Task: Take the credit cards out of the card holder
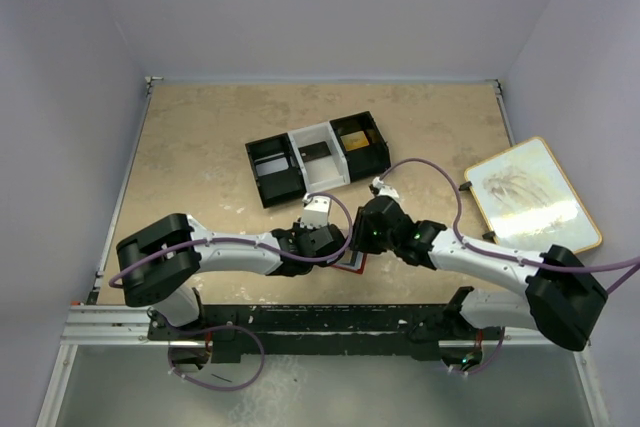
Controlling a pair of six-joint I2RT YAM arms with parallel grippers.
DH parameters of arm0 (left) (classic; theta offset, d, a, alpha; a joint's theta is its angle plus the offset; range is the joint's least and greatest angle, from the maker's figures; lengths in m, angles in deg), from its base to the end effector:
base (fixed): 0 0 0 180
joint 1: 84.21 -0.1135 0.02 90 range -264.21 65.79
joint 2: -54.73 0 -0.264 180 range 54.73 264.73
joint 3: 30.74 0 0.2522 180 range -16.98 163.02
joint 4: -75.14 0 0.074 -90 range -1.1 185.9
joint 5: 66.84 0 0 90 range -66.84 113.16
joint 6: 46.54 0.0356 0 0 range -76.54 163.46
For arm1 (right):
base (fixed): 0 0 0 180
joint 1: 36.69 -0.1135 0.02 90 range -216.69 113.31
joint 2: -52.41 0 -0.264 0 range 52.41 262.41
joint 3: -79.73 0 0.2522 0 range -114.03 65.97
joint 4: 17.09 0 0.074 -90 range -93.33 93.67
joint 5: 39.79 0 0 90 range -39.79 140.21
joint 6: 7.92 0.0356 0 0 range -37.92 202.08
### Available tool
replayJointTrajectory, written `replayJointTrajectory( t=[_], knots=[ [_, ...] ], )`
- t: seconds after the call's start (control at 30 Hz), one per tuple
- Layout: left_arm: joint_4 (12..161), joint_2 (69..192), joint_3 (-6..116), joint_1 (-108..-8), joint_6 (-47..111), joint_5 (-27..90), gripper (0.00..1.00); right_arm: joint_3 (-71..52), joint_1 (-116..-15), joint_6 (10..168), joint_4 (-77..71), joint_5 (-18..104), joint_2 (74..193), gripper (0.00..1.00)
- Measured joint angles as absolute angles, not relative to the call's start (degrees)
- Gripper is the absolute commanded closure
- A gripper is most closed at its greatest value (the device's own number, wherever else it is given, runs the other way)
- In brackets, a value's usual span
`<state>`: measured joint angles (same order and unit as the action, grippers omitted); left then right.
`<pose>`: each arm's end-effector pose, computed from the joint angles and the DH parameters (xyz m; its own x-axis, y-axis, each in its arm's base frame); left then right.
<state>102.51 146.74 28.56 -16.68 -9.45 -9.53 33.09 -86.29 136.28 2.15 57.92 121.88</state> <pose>0.1299 -0.2637 0.1509 -0.7380 0.0278 -0.6742 0.1427 0.9830 -0.1156 0.1598 0.1804 0.1897 -0.8137 0.2839 -0.5071 -0.0515 0.8339 0.5495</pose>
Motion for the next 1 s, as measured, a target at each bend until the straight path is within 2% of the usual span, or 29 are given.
replayJointTrajectory(
  t=[0.33,0.73,1.0],
  knots=[
    [102.73,144.29,26.98,-16.57,-10.63,-9.79,0.73,32.65,-86.29,135.53,-7.6,53.0,124.46,0.65],
    [108.41,130.63,20.12,-16.55,-17.29,-14.46,0.7,29.35,-86.29,135.14,-16.14,48.04,134.34,0.6],
    [110.66,125.56,18.72,-16.55,-19.11,-16.56,0.67,29.2,-86.29,134.73,-16.8,47.69,133.2,0.59]
  ],
)
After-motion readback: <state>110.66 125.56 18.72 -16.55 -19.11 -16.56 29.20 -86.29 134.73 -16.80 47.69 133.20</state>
